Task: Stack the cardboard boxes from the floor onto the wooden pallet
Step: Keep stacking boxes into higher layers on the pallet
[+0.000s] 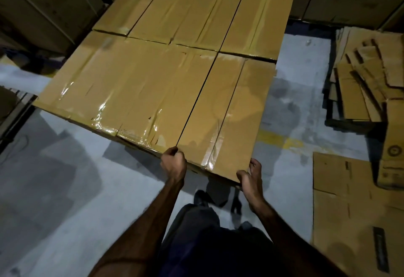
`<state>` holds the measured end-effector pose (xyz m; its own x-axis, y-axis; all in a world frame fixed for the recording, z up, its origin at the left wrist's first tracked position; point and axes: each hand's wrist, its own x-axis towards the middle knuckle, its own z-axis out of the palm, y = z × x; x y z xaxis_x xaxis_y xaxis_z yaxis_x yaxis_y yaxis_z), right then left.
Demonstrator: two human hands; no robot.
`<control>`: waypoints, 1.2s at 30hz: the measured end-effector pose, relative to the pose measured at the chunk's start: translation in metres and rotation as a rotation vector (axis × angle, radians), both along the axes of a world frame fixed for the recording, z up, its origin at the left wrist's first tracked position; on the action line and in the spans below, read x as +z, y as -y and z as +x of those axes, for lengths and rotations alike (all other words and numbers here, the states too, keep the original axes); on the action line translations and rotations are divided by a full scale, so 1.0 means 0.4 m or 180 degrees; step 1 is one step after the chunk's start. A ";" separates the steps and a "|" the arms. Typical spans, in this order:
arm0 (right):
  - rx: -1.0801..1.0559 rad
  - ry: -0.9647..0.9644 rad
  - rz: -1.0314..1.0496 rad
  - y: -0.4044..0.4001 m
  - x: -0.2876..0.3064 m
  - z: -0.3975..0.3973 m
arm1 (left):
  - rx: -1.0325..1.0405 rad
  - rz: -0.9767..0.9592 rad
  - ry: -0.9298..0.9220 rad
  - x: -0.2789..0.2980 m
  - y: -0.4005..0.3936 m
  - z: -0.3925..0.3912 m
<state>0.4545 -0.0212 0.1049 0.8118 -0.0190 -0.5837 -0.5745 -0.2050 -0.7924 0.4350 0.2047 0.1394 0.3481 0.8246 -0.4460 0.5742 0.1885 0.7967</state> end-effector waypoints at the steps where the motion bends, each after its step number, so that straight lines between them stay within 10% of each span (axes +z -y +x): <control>1: -0.0032 -0.0009 0.0005 -0.003 0.000 -0.001 | 0.0068 0.0015 0.0025 0.003 0.004 -0.003; 12: -0.0264 -0.0131 0.0087 -0.022 -0.023 -0.005 | 0.0727 -0.0257 0.0355 -0.035 -0.012 -0.051; 29: -0.0392 -0.0268 -0.0085 -0.039 -0.028 -0.011 | 0.0005 -0.1311 0.0410 -0.091 -0.051 -0.103; 36: -0.0376 -0.0523 0.0105 -0.044 -0.004 0.020 | -0.1048 0.0543 -0.0230 -0.040 -0.043 -0.080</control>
<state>0.4626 -0.0037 0.1032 0.6988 -0.0871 -0.7100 -0.7152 -0.1042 -0.6911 0.4030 0.2217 0.1233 0.5797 0.7382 -0.3449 0.6377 -0.1476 0.7560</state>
